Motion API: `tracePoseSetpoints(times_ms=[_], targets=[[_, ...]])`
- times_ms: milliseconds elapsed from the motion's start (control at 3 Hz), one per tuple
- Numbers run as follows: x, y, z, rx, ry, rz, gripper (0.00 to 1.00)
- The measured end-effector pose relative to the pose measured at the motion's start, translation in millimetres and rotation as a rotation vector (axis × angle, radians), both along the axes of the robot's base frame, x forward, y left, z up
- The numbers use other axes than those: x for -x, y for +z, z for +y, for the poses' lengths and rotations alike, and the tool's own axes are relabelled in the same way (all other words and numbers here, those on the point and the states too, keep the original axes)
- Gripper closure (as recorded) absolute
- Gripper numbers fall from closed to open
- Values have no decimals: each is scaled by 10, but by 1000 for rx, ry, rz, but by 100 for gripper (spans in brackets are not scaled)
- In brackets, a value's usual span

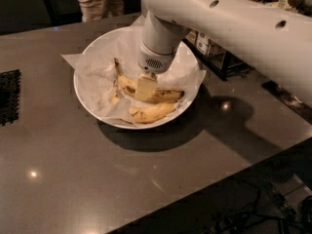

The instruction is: Pick banana from white bowl

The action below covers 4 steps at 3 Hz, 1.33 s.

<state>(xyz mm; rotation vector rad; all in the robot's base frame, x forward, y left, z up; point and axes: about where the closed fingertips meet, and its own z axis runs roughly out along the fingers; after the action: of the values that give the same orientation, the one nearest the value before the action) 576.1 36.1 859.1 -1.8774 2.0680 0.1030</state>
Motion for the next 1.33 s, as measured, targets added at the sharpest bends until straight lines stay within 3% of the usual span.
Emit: tracePoseSetpoints(times_ms=[333, 1333], targets=[[-56, 70, -11, 15, -37, -38, 41], [-34, -138, -34, 19, -75, -4, 43]])
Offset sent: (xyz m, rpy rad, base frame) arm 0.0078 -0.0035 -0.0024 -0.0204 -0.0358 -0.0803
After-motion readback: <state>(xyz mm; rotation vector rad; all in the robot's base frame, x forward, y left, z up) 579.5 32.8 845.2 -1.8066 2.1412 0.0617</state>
